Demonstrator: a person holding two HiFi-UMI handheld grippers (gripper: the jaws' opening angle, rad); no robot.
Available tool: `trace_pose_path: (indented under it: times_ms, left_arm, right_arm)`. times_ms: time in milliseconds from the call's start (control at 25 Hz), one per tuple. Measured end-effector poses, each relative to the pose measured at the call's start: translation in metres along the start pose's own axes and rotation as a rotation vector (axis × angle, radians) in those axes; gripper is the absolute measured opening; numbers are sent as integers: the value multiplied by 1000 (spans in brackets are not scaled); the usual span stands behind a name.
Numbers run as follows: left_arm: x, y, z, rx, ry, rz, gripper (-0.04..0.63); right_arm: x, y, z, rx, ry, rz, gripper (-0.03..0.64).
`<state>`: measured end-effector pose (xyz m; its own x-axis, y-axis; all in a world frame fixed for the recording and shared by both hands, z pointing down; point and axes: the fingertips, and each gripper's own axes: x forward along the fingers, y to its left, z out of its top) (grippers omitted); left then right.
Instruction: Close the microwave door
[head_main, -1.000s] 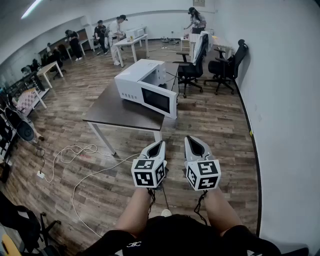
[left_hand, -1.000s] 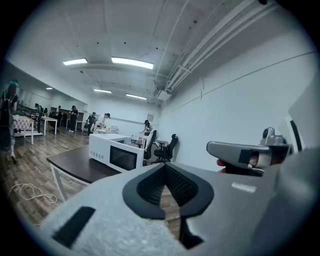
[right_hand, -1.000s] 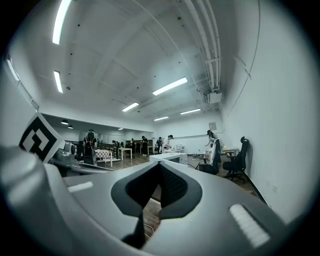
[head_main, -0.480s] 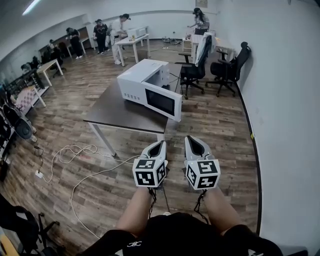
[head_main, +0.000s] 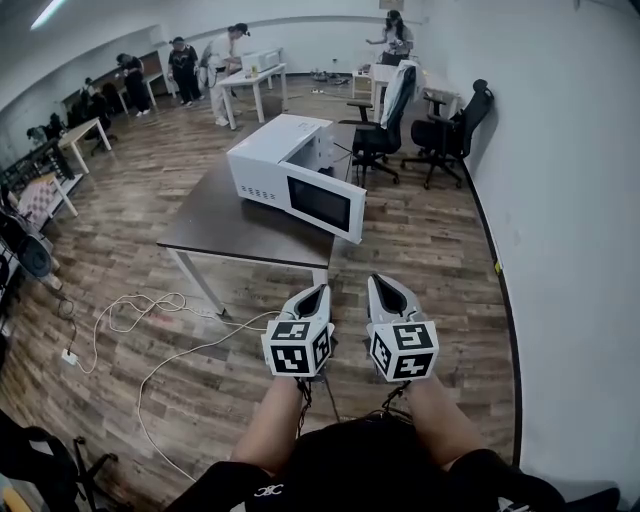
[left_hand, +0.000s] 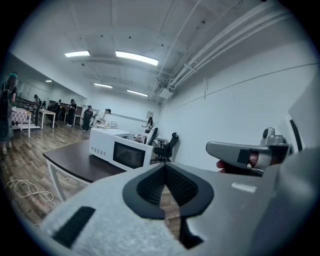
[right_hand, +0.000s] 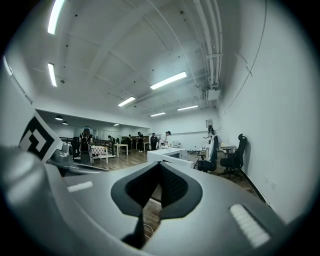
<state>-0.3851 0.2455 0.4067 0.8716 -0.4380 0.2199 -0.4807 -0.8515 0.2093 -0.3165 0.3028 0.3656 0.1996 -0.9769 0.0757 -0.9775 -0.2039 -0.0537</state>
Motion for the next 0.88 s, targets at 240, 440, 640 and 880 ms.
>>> trace_pose_path:
  times_ms: [240,440,640,880]
  left_arm:
    - [17,12,-2,5,17,-14,9]
    - [36,21,1,10,22,-14,9]
    - [63,30,5,16,11,13,9]
    - [110,33,11,18,17,26,9]
  right_arm:
    - [19,-3,-7,3,11,-13,9]
    - [38,-10,-12,-2,13,-6,9]
    - [63,-29,-12,-3,3,6,9]
    - [97,-61,-18,10,10,23,9]
